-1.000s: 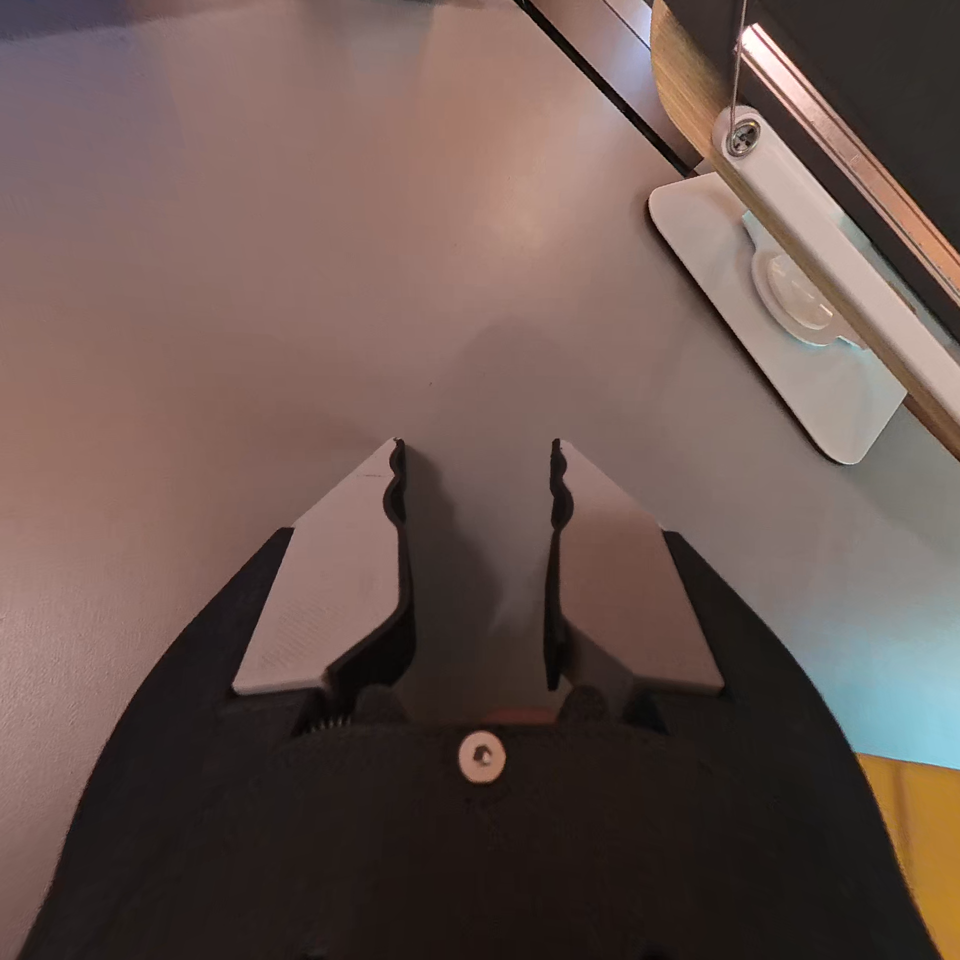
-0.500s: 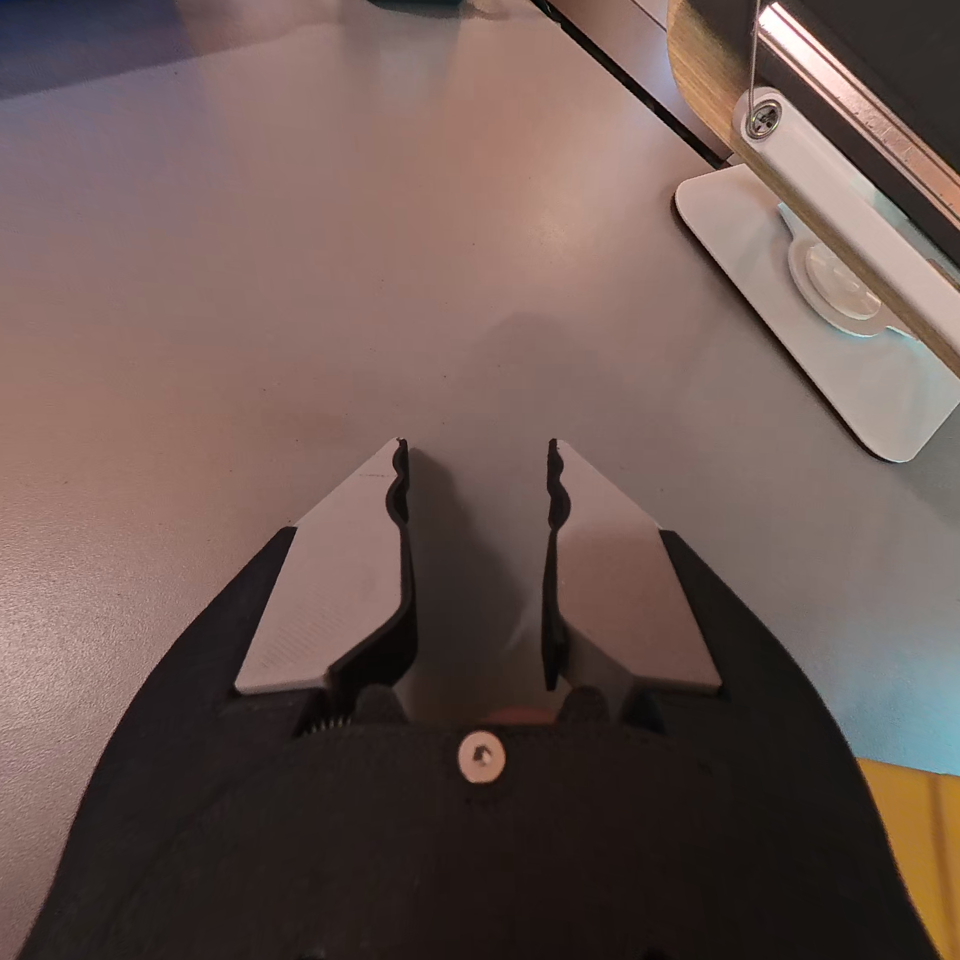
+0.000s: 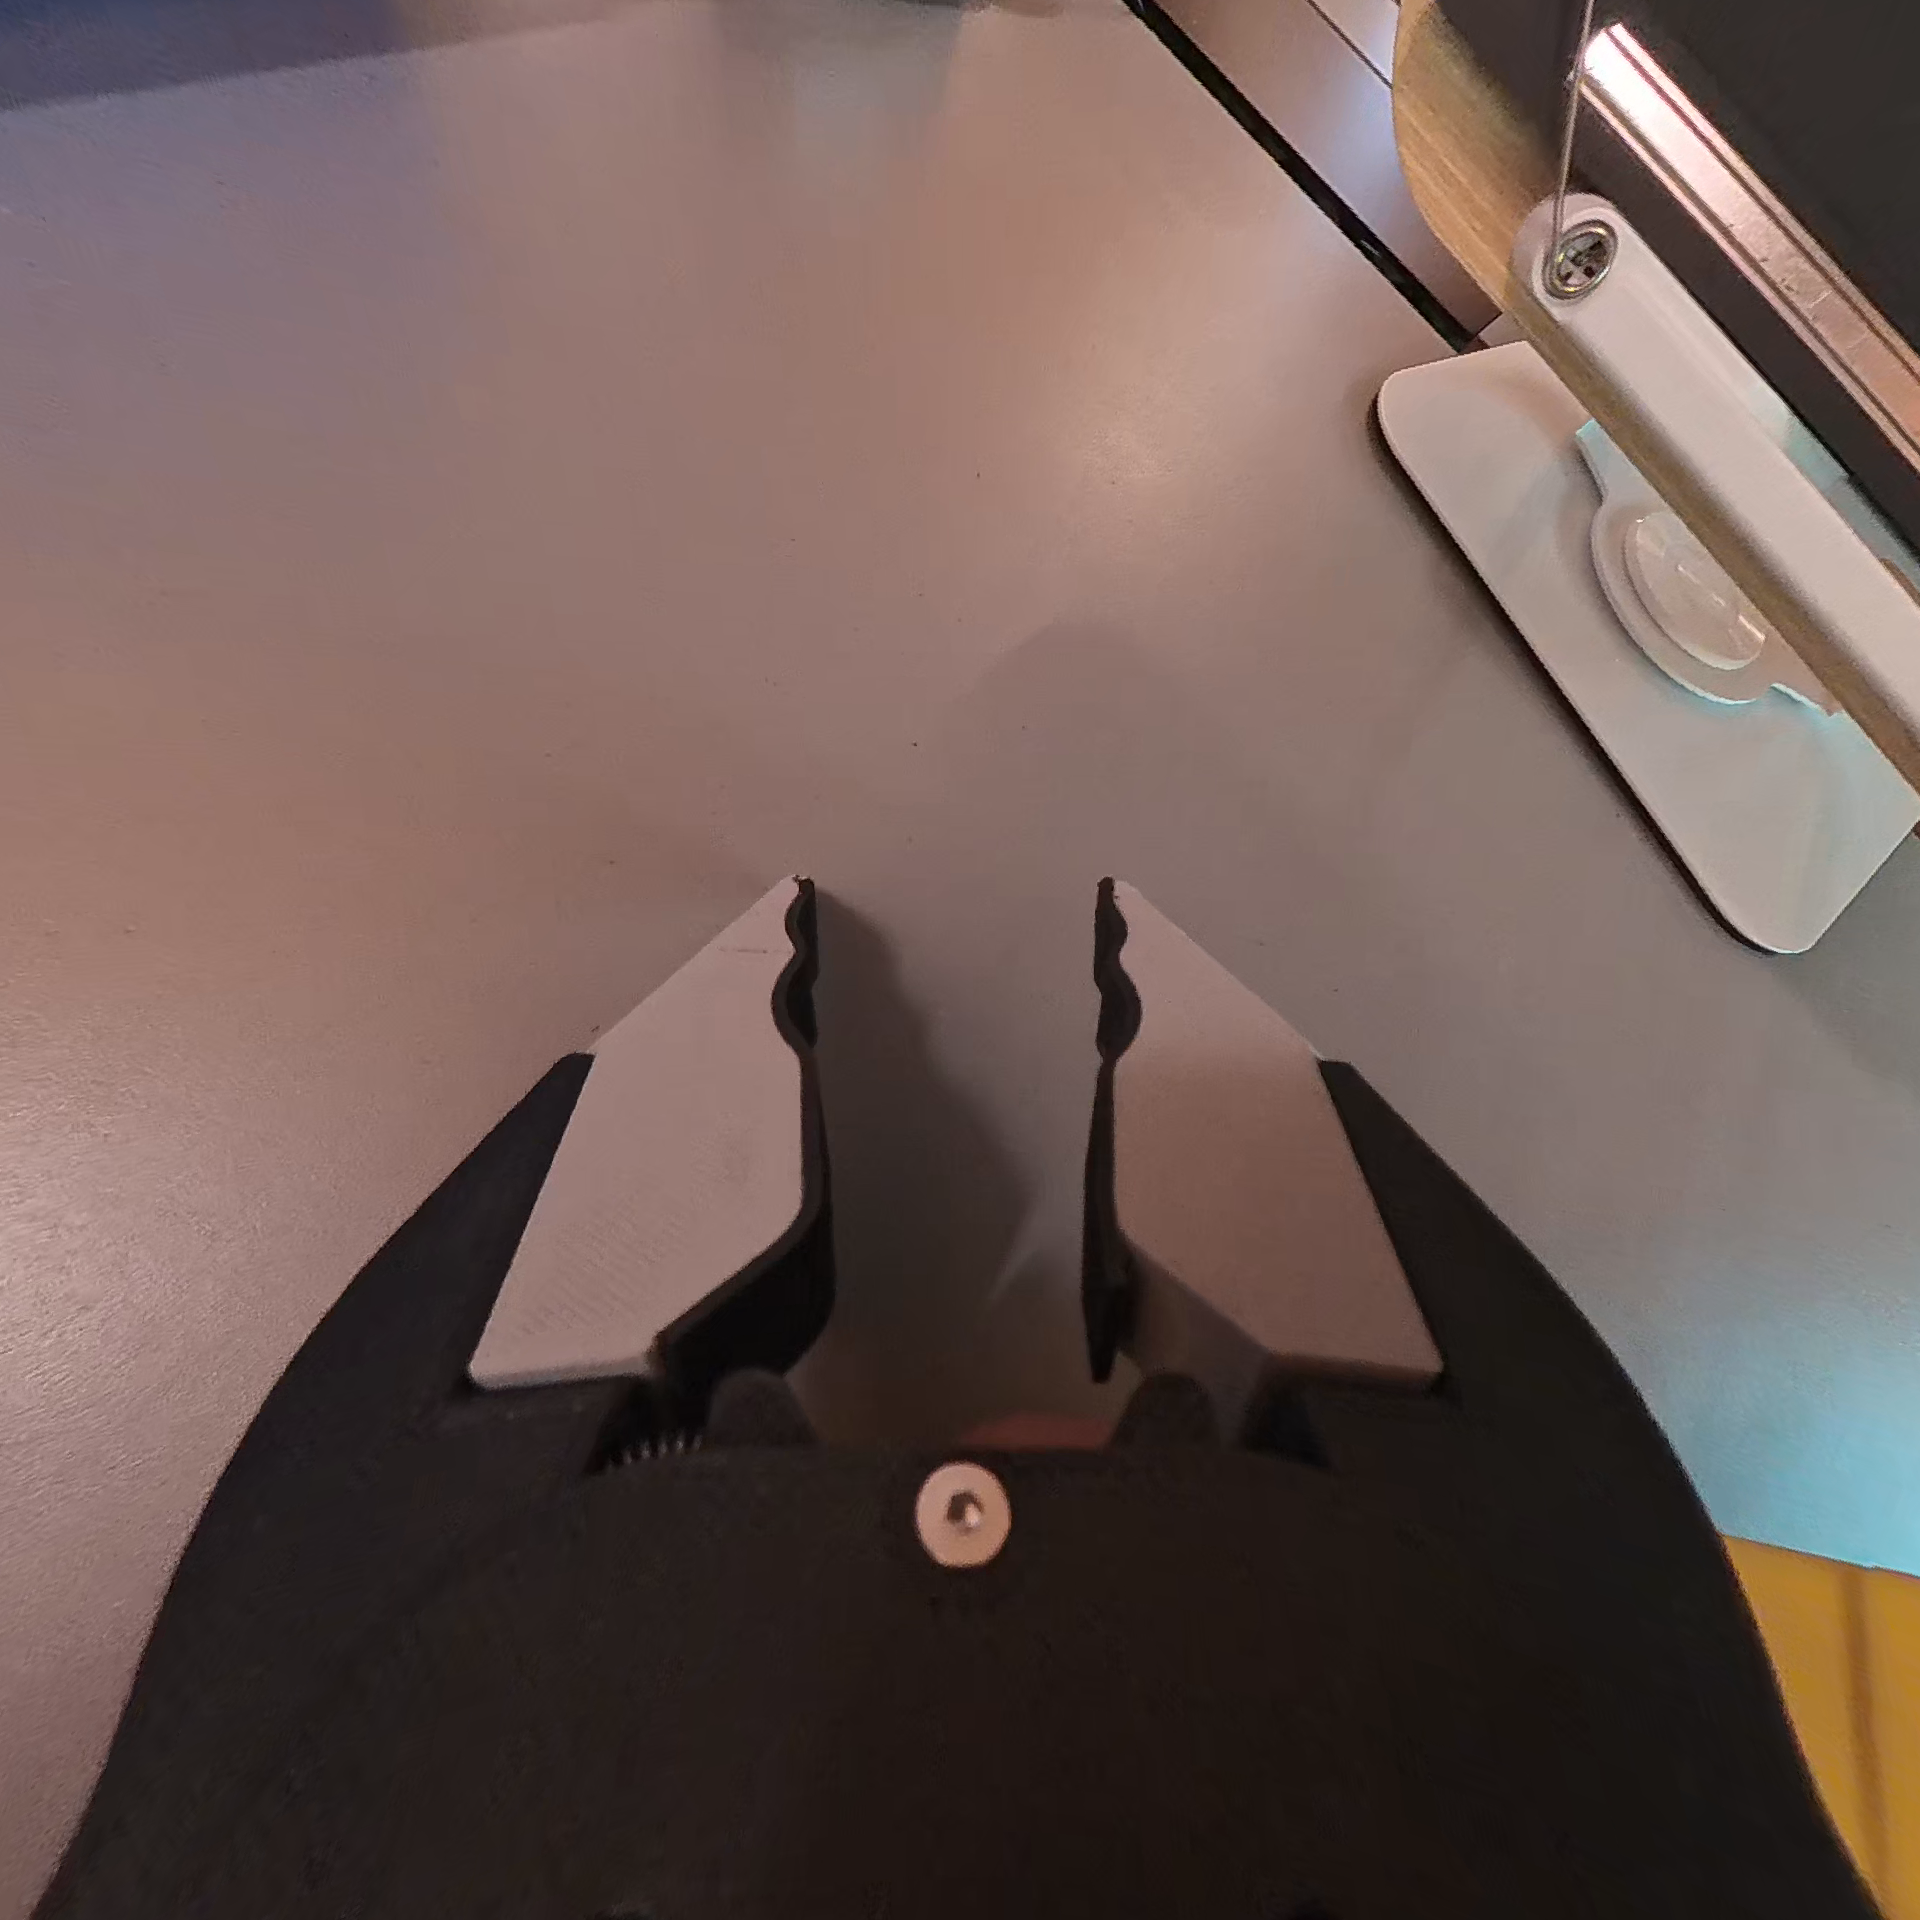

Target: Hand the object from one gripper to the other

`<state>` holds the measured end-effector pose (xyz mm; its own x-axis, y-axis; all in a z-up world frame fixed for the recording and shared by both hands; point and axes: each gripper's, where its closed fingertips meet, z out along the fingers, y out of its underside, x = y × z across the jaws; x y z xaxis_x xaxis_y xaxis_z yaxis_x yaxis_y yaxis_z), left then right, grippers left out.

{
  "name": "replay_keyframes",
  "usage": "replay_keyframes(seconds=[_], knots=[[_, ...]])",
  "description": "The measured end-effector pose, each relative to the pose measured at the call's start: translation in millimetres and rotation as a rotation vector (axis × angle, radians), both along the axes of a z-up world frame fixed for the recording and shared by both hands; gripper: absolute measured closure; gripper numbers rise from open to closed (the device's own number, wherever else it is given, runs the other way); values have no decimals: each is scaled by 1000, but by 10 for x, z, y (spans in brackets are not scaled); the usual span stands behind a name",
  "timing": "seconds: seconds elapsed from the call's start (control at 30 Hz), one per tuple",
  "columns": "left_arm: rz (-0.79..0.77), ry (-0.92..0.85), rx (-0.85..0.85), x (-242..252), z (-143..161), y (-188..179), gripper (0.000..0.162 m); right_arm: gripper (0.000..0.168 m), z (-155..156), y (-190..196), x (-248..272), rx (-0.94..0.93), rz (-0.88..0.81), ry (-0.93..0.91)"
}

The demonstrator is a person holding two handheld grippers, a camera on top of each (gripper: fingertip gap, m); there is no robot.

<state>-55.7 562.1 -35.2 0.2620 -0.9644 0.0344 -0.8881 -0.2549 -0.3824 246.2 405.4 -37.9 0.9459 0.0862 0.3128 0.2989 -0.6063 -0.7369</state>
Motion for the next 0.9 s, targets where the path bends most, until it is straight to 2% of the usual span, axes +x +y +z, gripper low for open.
replay_keyframes(seconds=[0.03,0.1,0.17,0.23,0.3,0.4,0.47,0.53,0.6,0.77,0.9], knots=[[-13,62,35,-46,-112,41,95,118,1,-2,-5,1,2,0],[45,4,81,40,-41,183,120,118,3,-5,-11,2,4,3],[56,2,185,17,145,356,122,118,5,-8,-14,2,6,4],[76,-87,321,77,578,512,122,118,5,-7,-17,2,8,5],[116,-228,518,194,1228,623,127,119,0,-5,-22,-2,11,16],[68,-464,703,545,2114,320,127,120,2,18,-47,-5,21,84],[15,-506,815,757,2397,97,127,120,14,34,-54,-1,23,150],[-32,-553,830,982,2451,-110,128,120,27,36,-34,5,13,206],[-99,-607,791,1208,2383,-353,127,121,65,33,-16,27,8,255],[-266,-789,533,1809,2035,-1110,127,120,189,31,-68,89,61,375],[-341,-937,317,2265,1645,-1513,127,119,408,35,-202,188,167,554]])
